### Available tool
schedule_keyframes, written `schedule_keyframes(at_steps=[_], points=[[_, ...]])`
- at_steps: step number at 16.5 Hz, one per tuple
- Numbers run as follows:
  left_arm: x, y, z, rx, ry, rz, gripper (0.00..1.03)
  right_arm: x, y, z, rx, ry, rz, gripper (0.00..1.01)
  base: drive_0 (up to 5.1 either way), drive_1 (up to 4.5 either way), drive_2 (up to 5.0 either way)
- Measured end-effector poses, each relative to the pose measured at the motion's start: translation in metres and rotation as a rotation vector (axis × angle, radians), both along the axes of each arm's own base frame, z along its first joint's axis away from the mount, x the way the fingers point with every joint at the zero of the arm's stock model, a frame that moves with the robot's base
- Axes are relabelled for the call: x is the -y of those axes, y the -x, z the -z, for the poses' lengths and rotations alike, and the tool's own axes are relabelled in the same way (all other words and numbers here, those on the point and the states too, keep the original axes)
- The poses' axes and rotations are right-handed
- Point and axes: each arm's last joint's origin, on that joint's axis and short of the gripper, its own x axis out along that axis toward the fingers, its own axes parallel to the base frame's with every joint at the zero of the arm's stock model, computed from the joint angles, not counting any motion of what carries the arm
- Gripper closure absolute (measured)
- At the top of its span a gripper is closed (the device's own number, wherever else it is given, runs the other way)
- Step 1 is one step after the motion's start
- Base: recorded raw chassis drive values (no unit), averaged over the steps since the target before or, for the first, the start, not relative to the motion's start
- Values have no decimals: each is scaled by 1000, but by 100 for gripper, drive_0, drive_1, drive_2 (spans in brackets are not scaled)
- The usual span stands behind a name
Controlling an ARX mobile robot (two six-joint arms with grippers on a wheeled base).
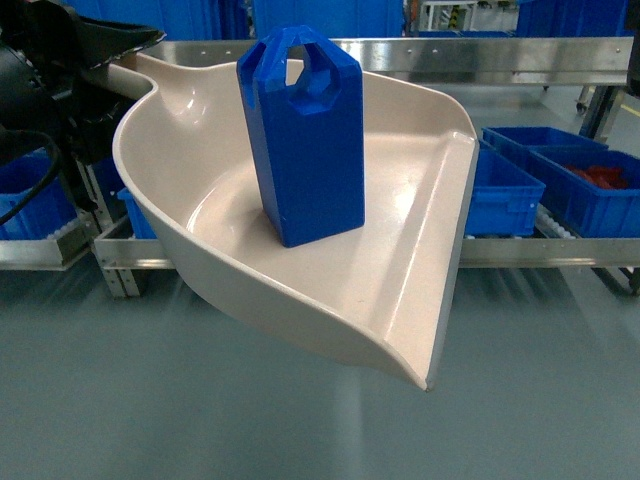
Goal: Place part in tray to right shelf
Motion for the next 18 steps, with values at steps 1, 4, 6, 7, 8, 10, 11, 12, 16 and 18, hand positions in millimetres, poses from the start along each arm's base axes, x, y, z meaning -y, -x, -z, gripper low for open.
schedule_keyframes(at_steps=[1, 4, 6, 7, 8, 10, 11, 12, 16, 18], points=[[0, 0, 0, 0, 0, 0, 90, 0, 0, 0, 0, 0, 0, 3, 0, 0, 0], [0, 0, 0, -3, -1, 0, 90, 0, 0, 0, -1, 1, 1, 3, 0, 0, 0], [0, 0, 0, -5, -1, 0, 90, 0, 0, 0, -2, 2, 0, 3, 0, 0, 0], [0, 0, 0, -4, -1, 0, 90, 0, 0, 0, -2, 1, 0, 3, 0, 0, 0], [0, 0, 0, -5, -1, 0, 90, 0, 0, 0, -2, 2, 0, 3, 0, 0, 0], [0, 0, 0, -4, -1, 0, 90, 0, 0, 0, -2, 1, 0, 3, 0, 0, 0], [0, 0, 0, -5, -1, 0, 90, 0, 0, 0, -2, 1, 0, 3, 0, 0, 0], [0, 0, 0, -5, 0, 0, 90, 0, 0, 0, -2, 1, 0, 3, 0, 0, 0], [0, 0, 1, -5, -1, 0, 90, 0, 0, 0, -2, 1, 0, 3, 0, 0, 0], [0, 0, 0, -4, -1, 0, 90, 0, 0, 0, -2, 1, 1, 3, 0, 0, 0]])
